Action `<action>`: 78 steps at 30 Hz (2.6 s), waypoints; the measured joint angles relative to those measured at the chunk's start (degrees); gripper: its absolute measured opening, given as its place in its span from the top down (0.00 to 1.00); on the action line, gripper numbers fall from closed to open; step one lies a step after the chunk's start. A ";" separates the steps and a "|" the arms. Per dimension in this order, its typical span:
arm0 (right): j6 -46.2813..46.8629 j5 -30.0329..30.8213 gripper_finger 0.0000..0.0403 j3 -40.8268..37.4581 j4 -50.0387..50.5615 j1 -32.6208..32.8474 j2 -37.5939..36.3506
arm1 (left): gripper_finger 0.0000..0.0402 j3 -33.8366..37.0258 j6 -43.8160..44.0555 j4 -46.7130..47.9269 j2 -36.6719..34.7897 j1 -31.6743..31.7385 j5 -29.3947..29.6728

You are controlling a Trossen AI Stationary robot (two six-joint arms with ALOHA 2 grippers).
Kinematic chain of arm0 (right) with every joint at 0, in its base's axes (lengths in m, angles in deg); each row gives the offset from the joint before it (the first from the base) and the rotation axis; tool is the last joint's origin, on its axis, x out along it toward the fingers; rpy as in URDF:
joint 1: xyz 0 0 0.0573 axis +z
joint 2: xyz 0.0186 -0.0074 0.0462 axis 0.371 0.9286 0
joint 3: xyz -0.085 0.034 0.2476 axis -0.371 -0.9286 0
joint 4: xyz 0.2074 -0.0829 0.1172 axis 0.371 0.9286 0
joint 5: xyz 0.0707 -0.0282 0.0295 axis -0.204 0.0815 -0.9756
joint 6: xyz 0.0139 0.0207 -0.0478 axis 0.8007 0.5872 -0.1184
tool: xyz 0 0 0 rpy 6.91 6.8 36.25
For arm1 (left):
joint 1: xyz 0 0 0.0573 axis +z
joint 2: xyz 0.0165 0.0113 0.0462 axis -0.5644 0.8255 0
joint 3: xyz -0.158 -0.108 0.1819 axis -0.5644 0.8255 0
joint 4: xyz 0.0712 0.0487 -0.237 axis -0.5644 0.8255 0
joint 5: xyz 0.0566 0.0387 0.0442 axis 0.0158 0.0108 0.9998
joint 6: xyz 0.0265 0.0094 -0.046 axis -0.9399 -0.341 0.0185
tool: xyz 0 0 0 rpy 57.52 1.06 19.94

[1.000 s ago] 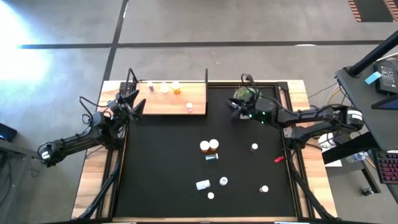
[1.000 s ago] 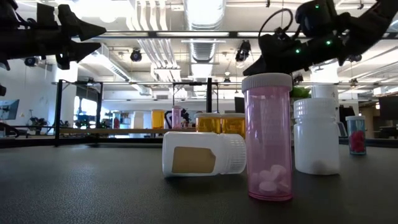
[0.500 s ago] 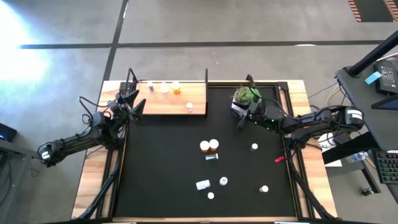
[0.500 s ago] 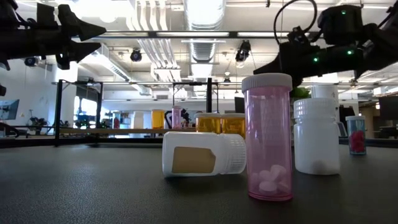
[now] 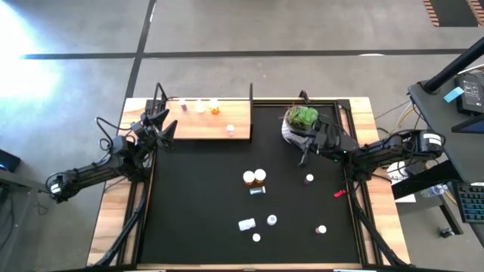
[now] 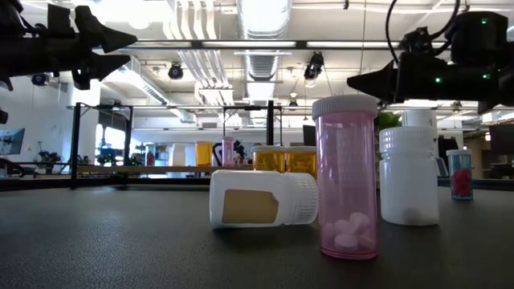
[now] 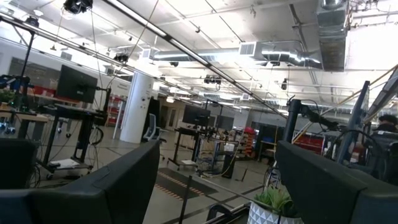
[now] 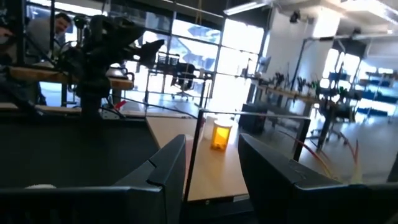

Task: Pick and place medicine bottles onto shelf by color
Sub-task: Put the top pink pill bottle on the shelf

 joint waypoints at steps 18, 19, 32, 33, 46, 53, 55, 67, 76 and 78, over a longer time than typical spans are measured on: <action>-0.99 -0.42 0.66 -1.36 -1.41 0.00 0.08 | 0.24 0.00 0.01 0.00 0.00 0.00 -0.01; -0.37 -0.33 0.66 -1.36 -1.34 0.00 0.09 | 0.24 0.00 0.01 0.00 0.00 0.00 0.00; 23.55 -0.07 0.66 -0.85 -1.25 0.00 0.09 | 0.24 0.00 0.01 0.00 0.00 0.00 -0.01; 24.46 -0.08 0.66 -0.72 -1.28 0.00 0.09 | 0.24 0.00 0.00 0.00 0.00 -0.02 -0.01; 25.41 -0.07 0.66 -0.50 -1.24 0.00 0.11 | 0.24 0.01 0.01 0.00 0.00 -0.01 -0.01; 25.41 -0.07 0.66 -0.48 -1.24 0.00 0.11 | 0.24 0.01 0.01 -0.02 0.00 -0.01 -0.01; 25.41 -0.07 0.66 -0.46 -1.24 0.00 0.11 | 0.24 0.02 0.12 -1.13 0.00 0.00 -0.55; 25.41 -0.07 0.66 -0.44 -1.22 0.00 0.11 | 0.24 -2.17 -0.01 -6.08 3.15 -0.02 1.21; 25.41 -0.07 0.66 -0.42 -1.20 0.00 0.11 | 0.24 -9.28 1.36 -5.85 14.07 0.00 8.88; 25.41 -0.07 0.65 -0.42 -1.22 0.00 0.11 | 0.24 -11.24 3.46 -5.09 17.21 0.00 12.70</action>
